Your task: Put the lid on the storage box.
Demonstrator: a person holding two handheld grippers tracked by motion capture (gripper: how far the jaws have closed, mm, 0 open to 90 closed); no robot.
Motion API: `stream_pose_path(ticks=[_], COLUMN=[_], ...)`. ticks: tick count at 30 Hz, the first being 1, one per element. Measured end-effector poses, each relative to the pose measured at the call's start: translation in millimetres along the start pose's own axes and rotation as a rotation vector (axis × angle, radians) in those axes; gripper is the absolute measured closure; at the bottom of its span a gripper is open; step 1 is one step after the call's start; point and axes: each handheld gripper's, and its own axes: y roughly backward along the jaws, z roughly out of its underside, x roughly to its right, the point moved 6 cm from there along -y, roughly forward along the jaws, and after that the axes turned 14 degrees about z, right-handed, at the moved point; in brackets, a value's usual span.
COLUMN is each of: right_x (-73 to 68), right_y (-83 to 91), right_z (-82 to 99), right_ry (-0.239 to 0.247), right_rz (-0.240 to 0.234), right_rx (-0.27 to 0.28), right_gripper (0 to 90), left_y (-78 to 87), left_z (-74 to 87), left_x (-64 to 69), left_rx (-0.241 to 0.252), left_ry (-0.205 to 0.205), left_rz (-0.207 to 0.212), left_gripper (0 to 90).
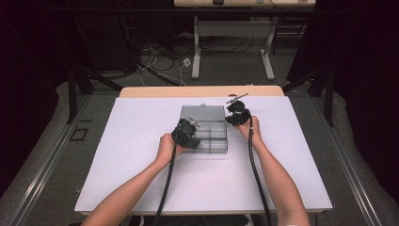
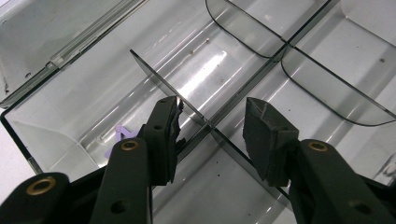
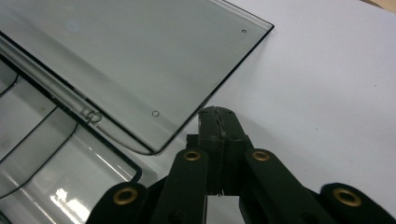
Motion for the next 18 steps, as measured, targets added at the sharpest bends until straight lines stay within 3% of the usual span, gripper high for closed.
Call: stream_pose_path(ticks=[3,5,7,10,14,18], right_x=[-1.4,-1.0,-4.0,-1.1,-1.2,0.0], right_y=[-5.0,-5.1,-11.8,-10.2,-13.5,-15.6], right_z=[-1.2,0.1,-3.1,-2.6,-5.5,-7.8], right_ry=[-0.002,0.010,-0.021,-0.008,-0.028,-0.034], right_rz=[-0.008,0.004,-0.016,-0.001,-0.023,-0.015], right_rx=[0.016,-0.031,0.034,-0.040,-0.022,-0.024], right_gripper=[90.0,90.0,90.0,90.0,90.0,90.0], left_y=[0.0,0.0,0.0,0.0,0.0,0.0], left_z=[0.0,0.0,0.0,0.0,0.0,0.0], left_x=[0.1,0.1,0.1,0.1,0.0,0.0], left_rx=[0.000,0.000,0.001,0.001,0.001,0.001], left_ry=[0.000,0.000,0.000,0.000,0.001,0.001], left_rz=[-0.001,-0.001,-0.001,-0.001,-0.001,-0.001], left_gripper=[55.5,55.6,55.6,55.7,55.7,55.7])
